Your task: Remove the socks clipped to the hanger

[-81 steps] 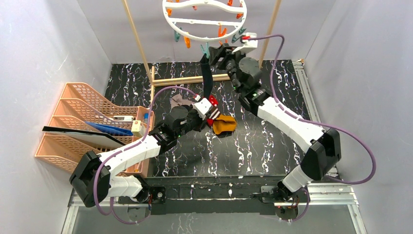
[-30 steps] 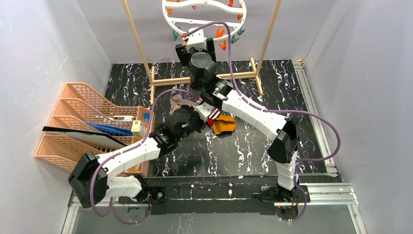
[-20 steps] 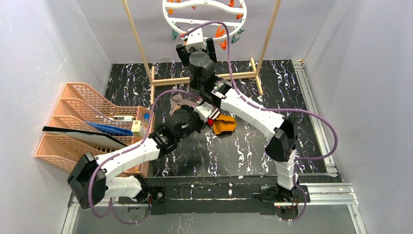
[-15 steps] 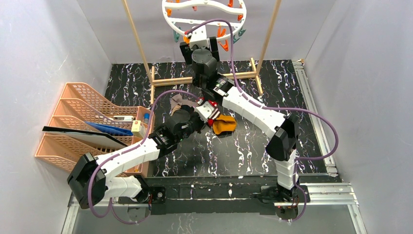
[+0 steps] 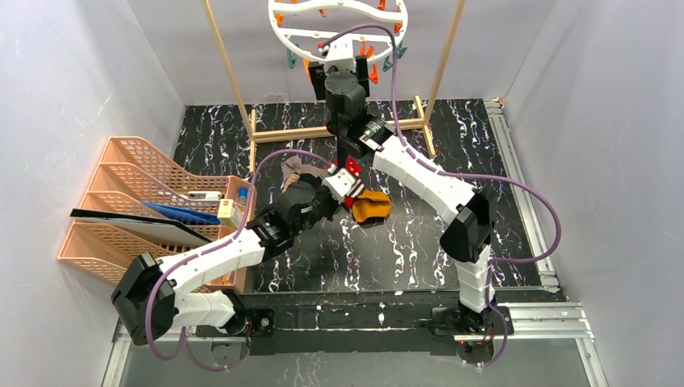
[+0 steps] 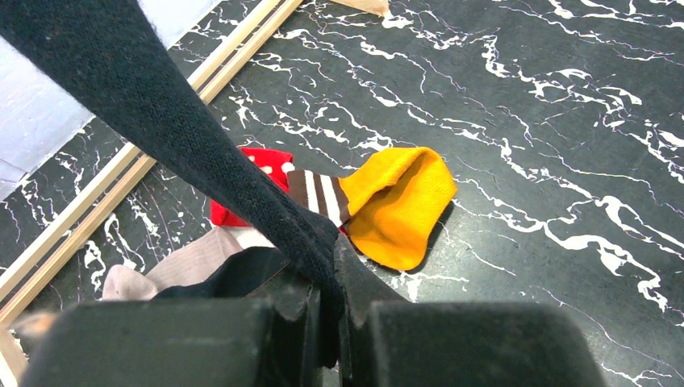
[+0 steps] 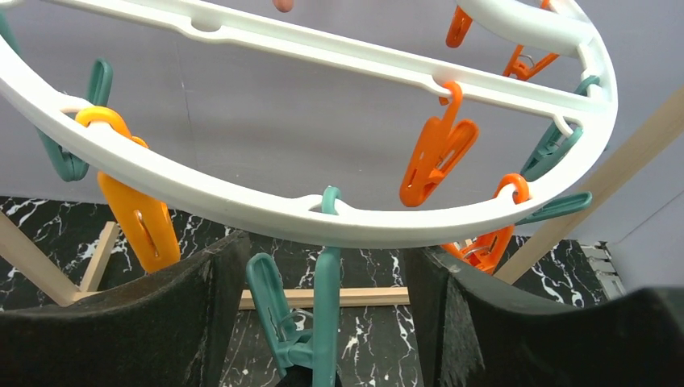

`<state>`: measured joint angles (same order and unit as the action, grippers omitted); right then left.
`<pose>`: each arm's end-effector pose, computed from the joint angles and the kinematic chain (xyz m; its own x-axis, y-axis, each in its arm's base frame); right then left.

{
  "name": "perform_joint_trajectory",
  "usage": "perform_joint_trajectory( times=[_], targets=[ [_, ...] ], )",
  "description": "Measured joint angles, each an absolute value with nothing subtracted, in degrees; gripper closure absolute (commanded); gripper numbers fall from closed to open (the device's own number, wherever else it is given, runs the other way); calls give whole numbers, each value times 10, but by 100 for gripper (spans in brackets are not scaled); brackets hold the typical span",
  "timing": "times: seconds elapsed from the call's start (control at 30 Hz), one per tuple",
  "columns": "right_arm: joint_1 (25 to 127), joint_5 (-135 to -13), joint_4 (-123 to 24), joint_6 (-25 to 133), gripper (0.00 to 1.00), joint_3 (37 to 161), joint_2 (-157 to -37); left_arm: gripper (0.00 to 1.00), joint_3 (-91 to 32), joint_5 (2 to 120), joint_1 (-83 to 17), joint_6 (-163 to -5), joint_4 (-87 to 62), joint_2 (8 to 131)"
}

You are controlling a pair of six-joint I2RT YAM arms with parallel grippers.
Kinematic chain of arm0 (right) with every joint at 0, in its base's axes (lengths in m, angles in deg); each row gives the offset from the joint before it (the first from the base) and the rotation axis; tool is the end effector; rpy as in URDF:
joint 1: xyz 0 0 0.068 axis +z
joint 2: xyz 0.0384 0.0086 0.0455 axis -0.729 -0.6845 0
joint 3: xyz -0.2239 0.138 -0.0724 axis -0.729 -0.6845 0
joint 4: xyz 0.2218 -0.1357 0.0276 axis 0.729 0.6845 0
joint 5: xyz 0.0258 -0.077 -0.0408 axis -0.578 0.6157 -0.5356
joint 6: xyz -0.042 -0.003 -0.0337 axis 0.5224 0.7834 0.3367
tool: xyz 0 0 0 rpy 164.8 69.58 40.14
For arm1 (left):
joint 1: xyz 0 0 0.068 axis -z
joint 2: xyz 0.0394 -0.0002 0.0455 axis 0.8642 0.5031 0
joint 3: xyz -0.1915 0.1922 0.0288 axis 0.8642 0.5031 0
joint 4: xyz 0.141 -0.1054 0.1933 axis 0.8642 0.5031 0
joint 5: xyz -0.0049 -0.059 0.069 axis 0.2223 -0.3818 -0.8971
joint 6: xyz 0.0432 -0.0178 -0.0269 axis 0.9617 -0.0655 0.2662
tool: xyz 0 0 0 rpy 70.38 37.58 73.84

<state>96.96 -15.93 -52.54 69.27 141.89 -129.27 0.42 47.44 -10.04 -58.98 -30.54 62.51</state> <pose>0.3153 0.3349 0.4503 0.0828 -0.0449 -0.9956 0.0151 0.9989 -0.0438 0.1829 -0.2107 0.2915 0.0921 0.2438 -0.9654 0.6954 0.6782 0.2376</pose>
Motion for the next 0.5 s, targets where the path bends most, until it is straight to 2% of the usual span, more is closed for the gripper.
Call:
perform_joint_trajectory(
  times=[0.5],
  targets=[
    [950, -183, -495, 673, 44, 1440, -1313, 100, 4, 469, -98, -585, -301, 625]
  ],
)
